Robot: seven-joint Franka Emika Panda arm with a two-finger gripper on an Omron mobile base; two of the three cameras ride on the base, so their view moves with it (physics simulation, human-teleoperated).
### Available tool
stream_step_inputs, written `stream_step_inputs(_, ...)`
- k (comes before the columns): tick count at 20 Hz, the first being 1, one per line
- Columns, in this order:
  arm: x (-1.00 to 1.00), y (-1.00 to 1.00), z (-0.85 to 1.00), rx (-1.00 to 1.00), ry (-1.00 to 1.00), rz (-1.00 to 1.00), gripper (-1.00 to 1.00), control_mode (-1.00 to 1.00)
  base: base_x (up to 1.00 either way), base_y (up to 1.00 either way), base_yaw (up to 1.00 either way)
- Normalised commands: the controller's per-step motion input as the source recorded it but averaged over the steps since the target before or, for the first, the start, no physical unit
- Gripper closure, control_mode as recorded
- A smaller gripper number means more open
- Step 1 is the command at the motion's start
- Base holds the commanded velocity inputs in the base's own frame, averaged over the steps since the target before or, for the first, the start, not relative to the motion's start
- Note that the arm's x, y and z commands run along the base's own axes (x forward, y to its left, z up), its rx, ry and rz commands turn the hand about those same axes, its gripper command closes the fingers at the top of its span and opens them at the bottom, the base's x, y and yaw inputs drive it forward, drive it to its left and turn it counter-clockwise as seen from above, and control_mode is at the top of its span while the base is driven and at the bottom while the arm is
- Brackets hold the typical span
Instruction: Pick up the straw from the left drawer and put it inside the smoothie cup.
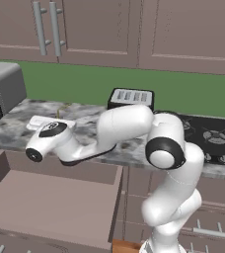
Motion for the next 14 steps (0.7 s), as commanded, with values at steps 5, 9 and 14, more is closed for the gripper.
stream_step_inputs(5, 0.29, -0.17, 0.00, 0.00, 0.00, 0.07, 1.00, -1.00, 0.00, 0.00, 0.00)
stream_step_inputs(9, 0.18, -0.11, 0.00, 0.00, 0.00, 0.06, 1.00, -1.00, 0.00, 0.00, 0.00)
stream_step_inputs(14, 0.18, 0.00, 0.00, 0.00, 0.00, 0.01, 1.00, -1.00, 0.00, 0.00, 0.00)
